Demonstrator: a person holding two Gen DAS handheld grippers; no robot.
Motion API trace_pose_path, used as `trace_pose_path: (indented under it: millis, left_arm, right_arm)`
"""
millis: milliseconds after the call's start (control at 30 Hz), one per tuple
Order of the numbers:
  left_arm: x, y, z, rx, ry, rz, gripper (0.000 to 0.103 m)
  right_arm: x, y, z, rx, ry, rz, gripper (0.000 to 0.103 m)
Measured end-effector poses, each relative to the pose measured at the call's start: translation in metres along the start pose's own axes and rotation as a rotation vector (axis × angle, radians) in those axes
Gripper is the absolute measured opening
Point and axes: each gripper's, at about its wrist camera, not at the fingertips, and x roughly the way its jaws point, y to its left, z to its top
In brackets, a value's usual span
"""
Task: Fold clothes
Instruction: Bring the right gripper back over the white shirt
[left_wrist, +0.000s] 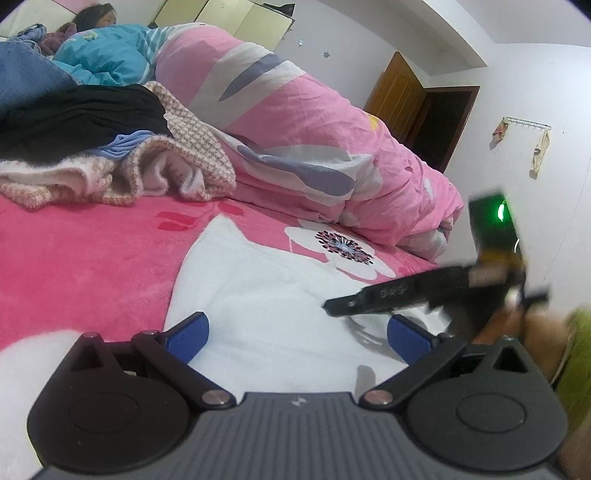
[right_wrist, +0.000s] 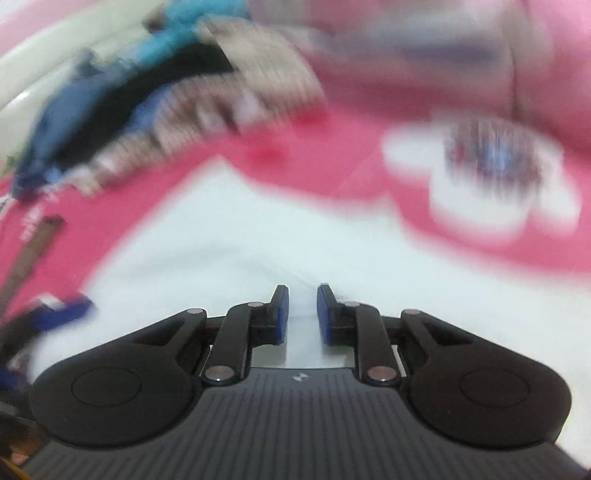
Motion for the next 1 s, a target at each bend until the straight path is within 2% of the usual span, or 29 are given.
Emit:
trace_pose_path:
  millis: [133, 267, 367, 433, 533, 733, 800, 900, 1000]
  left_arm:
    - [-0.002, 0.003, 0.003, -0.035, 0.005, -0.010, 0.103]
    - [-0.005, 0.007, 0.005, -0.069, 0.009, -0.020, 0.103]
    - [-0.007, 0.009, 0.007, -0.095, 0.013, -0.028, 0.103]
    - [-0.007, 0.008, 0.009, -0.101, 0.024, -0.020, 0.103]
    - [0.000, -0.007, 0.017, -0.045, 0.098, 0.064, 0.103]
    - [0.019, -0.043, 0.022, 0.110, 0.252, 0.263, 0.103]
    - [0.025, -0.050, 0.023, 0.137, 0.284, 0.306, 0.103]
    - [0.032, -0.059, 0.023, 0.175, 0.324, 0.359, 0.103]
    - [0.038, -0.066, 0.021, 0.207, 0.347, 0.404, 0.103]
  right_arm:
    - [-0.015, 0.004, -0.001, 0.041, -0.023, -0.014, 0.017]
    - [-0.068, 0.024, -0.012, -0.043, -0.103, -0.075, 0.017]
    - [-0.098, 0.037, -0.035, -0.092, -0.150, -0.095, 0.020]
    - [-0.096, 0.038, -0.056, -0.101, -0.127, -0.114, 0.023]
    - [-0.088, 0.037, -0.085, -0.100, -0.097, -0.142, 0.025]
    - [-0.104, 0.038, -0.095, -0.055, -0.133, -0.193, 0.025]
    - [-0.107, 0.036, -0.100, -0.041, -0.142, -0.214, 0.026]
    - [-0.112, 0.033, -0.109, -0.021, -0.156, -0.244, 0.038]
    - [-0.117, 0.030, -0.117, 0.000, -0.170, -0.275, 0.040]
